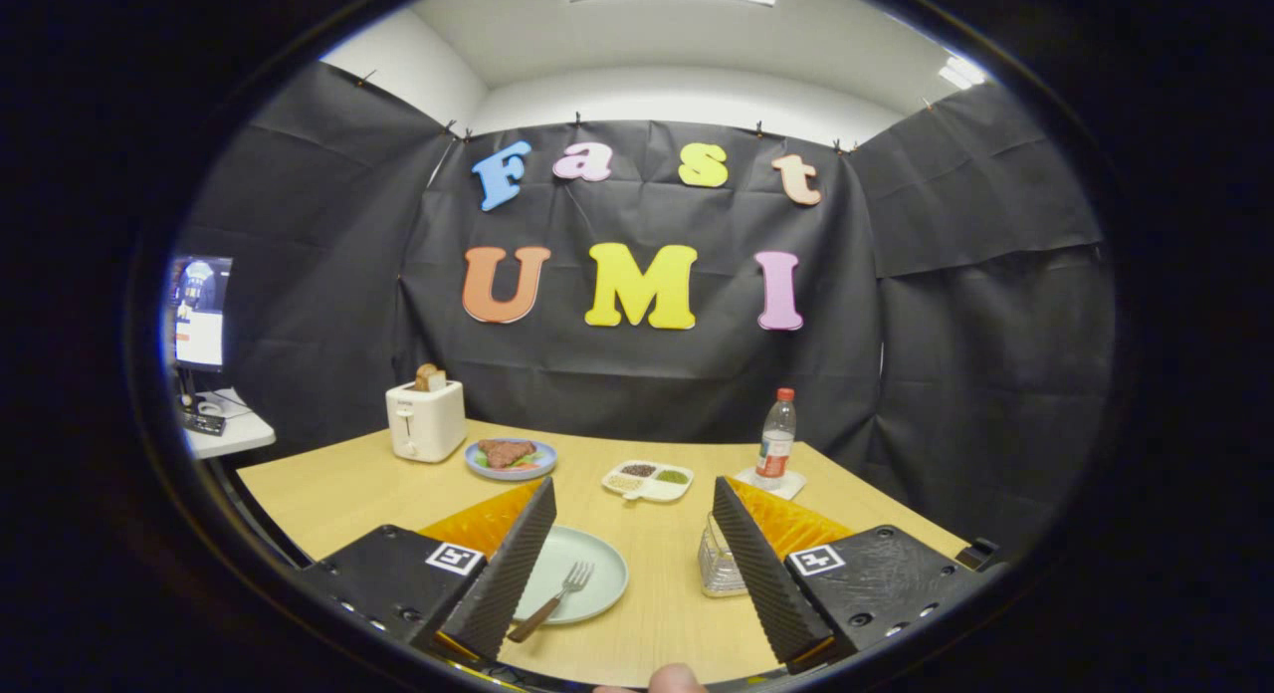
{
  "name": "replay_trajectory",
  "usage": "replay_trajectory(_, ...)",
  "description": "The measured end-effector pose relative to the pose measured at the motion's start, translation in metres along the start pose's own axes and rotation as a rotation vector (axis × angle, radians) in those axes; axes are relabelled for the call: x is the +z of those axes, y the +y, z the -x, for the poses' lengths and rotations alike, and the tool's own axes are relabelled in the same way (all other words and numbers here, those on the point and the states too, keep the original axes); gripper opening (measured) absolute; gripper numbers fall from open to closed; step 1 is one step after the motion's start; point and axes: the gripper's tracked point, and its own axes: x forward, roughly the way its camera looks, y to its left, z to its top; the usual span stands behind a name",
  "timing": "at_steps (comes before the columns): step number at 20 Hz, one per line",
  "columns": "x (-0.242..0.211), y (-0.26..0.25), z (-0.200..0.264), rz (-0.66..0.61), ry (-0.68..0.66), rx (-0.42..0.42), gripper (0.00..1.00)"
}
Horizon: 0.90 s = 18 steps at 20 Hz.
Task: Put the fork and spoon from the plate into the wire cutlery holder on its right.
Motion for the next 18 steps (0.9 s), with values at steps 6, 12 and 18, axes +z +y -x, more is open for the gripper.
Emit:
replay_trajectory(6,-0.030,0.012,-0.009,-0.029,0.103,0.051,0.95)
replay_trajectory(12,-0.078,0.045,-0.017,-0.014,0.272,0.112,0.96)
replay_trajectory(18,-0.118,0.050,-0.043,-0.023,0.453,0.103,0.96)
